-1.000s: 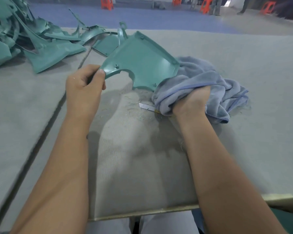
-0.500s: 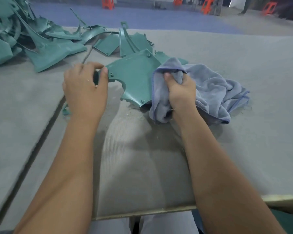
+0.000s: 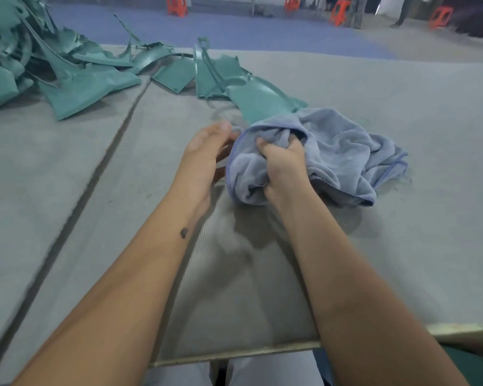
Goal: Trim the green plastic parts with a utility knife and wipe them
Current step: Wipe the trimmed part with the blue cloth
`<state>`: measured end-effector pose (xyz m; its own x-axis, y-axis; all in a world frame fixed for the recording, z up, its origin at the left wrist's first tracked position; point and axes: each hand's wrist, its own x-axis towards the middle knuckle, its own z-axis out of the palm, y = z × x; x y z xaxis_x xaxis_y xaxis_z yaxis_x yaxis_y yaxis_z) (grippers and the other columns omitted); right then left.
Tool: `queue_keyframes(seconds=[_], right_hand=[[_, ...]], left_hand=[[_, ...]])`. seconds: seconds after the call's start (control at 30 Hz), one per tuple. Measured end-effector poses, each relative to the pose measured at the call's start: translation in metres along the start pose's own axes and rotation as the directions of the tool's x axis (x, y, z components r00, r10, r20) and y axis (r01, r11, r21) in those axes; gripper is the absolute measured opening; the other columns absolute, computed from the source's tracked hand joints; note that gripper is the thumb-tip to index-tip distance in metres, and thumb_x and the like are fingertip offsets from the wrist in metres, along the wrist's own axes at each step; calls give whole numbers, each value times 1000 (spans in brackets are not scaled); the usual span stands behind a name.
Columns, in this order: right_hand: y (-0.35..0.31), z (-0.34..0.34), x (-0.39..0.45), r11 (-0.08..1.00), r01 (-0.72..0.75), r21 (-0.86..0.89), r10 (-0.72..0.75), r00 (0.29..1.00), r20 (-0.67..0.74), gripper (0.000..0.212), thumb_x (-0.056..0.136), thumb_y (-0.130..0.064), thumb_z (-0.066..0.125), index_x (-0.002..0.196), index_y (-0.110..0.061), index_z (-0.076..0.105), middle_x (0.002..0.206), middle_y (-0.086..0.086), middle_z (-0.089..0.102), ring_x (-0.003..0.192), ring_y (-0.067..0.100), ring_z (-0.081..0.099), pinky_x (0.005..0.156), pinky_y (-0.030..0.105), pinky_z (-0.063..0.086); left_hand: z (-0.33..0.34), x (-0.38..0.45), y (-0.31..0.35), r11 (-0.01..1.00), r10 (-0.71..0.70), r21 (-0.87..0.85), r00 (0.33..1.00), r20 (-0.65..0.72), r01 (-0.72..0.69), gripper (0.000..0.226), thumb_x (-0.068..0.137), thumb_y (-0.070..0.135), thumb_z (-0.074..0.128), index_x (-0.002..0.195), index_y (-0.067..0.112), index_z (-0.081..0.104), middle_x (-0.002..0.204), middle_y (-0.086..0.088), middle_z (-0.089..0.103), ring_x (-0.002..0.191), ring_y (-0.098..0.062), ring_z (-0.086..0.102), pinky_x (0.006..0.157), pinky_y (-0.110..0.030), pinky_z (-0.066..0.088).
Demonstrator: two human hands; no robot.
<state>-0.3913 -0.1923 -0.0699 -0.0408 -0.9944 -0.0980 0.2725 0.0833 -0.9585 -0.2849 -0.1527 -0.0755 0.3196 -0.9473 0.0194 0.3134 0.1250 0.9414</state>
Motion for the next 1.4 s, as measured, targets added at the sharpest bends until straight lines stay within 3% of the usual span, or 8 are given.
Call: queue_keyframes(seconds=[0.23,0.43,0.63,0.77,0.87,0.97,1.13,1.4], right_hand=[[0,0,4,971,-194,139,173,973,151,24,75,-30,69,91,-12,66,100,11,72,96,29,68,86,41,56],[5,0,6,991,46,-124,-27,988,150,16,84,-19,68,75,-8,61,72,10,62,69,23,62,65,35,52],[10,7,1,894,251,-371,-198,964,176,42,91,-40,59,61,-13,49,59,6,45,57,16,44,55,31,40],[5,2,11,999,-22,40,28,989,-147,38,94,-50,51,81,-17,67,90,0,70,91,18,65,89,32,51],[-2,-8,16,911,-106,398,152,985,-85,30,87,-32,59,94,-4,67,101,11,70,97,30,67,91,39,54],[-1,-3,9,983,1,185,-12,998,59,3,86,-10,59,86,-7,59,81,6,65,75,18,66,71,31,54],[12,9,-4,867,291,-404,-200,946,254,37,87,-23,69,114,-5,51,99,3,61,94,14,57,79,6,42],[10,4,-6,891,323,-318,-277,944,180,33,87,-17,68,61,-17,49,58,0,54,66,21,58,70,36,50]], left_hand=[[-10,5,-3,991,-121,-68,989,-82,116,15,94,30,58,87,18,64,69,3,72,59,-13,67,49,-20,49],[-5,1,-1,986,-163,-61,983,-86,158,25,94,30,58,96,5,64,93,-10,69,85,-29,65,85,-45,53],[-8,1,7,985,-6,-171,988,-156,-21,15,93,8,58,106,9,66,97,-4,75,89,-20,72,75,-31,58],[-15,5,10,988,26,-142,975,-219,-58,18,93,0,54,101,13,64,85,4,74,77,-14,71,65,-25,55],[-26,8,11,999,32,18,972,-234,-29,27,91,0,56,111,18,56,99,2,69,89,-20,68,71,-34,56],[-29,6,12,998,56,19,982,-179,-54,28,91,-1,58,109,20,54,103,2,69,93,-21,68,72,-40,57],[-15,-1,8,983,123,-130,992,-30,-126,32,96,-5,49,124,11,52,115,-7,67,99,-22,68,77,-33,58],[-24,3,10,992,63,-111,997,48,-57,29,97,0,48,124,11,54,105,-3,71,90,-19,71,69,-30,57]])
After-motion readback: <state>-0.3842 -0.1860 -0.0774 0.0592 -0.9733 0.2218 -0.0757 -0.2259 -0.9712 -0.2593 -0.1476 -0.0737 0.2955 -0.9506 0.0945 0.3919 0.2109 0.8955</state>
